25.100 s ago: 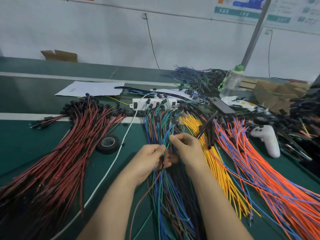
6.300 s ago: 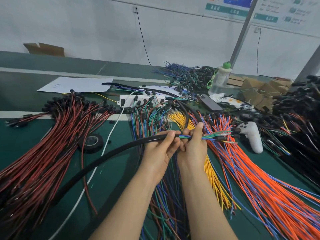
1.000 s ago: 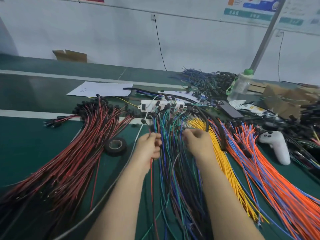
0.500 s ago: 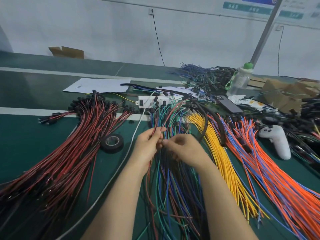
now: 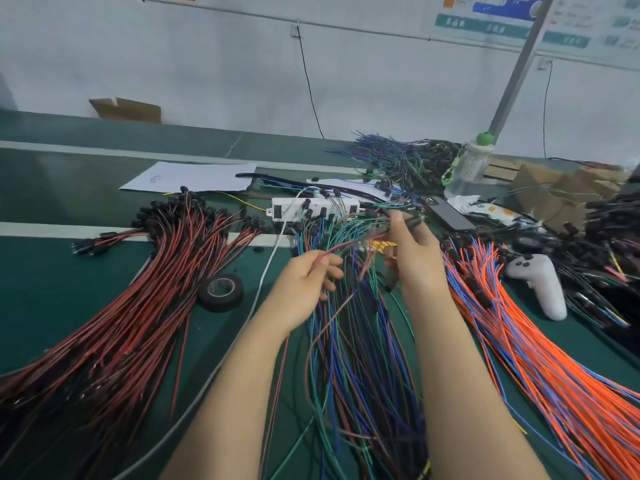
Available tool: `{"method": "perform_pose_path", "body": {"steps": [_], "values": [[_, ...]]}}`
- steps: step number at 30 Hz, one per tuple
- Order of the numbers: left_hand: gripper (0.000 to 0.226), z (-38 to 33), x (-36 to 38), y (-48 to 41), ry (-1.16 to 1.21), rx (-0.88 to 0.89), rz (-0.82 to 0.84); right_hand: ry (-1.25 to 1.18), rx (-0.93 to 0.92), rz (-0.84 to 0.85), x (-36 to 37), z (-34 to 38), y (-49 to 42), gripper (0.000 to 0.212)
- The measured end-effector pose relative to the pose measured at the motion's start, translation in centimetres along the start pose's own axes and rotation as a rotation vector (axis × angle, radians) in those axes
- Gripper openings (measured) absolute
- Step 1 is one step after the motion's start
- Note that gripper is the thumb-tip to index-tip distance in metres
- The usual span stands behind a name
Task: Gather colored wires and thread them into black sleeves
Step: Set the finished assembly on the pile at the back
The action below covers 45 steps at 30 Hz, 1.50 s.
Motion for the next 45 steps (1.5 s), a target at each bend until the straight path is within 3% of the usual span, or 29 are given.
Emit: {"method": "perform_pose_path", "body": {"steps": [3,7,10,14,16,20,25,31,33,37,40,43,45], "values": [[0.024,-0.9,1.4,0.3,-0.054,0.009,0.120,-0.115,0.054,0.141,1.5,0.3,-0.1,0.016],[0.009,-2.2,2.0,-0.5,-0.113,0.017,0.135,0.288,-0.083,0.268,4.1,0.7,0.7,0.028],[0.026,-1.4,-0.1,-1.5,0.119,-0.093,-0.051,0.359,-0.206,0.224,4.0,1.9,0.9,0.025],[0.030,2.3,-5.9,-1.3,0.749,-0.216,-0.449,0.210,-0.315,0.144,2.1,3.8,1.3,0.025],[0.031,3.5,-7.2,-1.1,0.635,-0.246,-0.517,0.030,-0.348,0.164,2.1,5.0,2.0,0.031],[0.023,3.1,-6.0,-1.9,0.124,-0.215,-0.423,-0.335,-0.302,0.290,2.9,6.8,3.0,0.031],[0.035,2.5,-3.6,-3.6,0.069,-0.218,-0.320,-0.539,-0.168,0.443,3.5,7.3,3.4,0.023],[0.016,3.3,-1.1,-4.9,-0.003,-0.251,-0.242,-0.707,-0.066,0.504,3.3,5.9,3.4,0.019],[0.015,2.9,-1.1,-5.1,-0.050,-0.214,-0.240,-0.660,-0.037,0.386,2.2,4.7,2.2,0.021],[0.029,1.2,-4.3,-5.0,0.100,-0.123,-0.385,-0.531,0.097,-0.236,-4.1,-0.4,0.0,0.022],[0.032,-0.2,-6.6,-4.6,0.016,-0.094,-0.421,-0.677,0.097,-0.425,-6.5,-2.0,-0.3,0.026],[0.028,-1.0,-4.1,-4.1,-0.364,-0.074,-0.091,-0.773,0.058,-0.420,-6.4,-1.2,-1.1,0.022],[0.020,-1.6,-1.7,-3.4,-0.432,-0.012,0.123,-0.632,0.096,-0.328,-5.1,-0.6,-1.6,0.016]]}}
Point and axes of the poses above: each hand's wrist, its own y-axis away from the middle knuckle, its own x-axis out of the palm, z = x × y, the point moved 10 cm from there along -y, towards the middle knuckle, and after that the axes turned 2 degrees about -z, right-handed, at the moved point
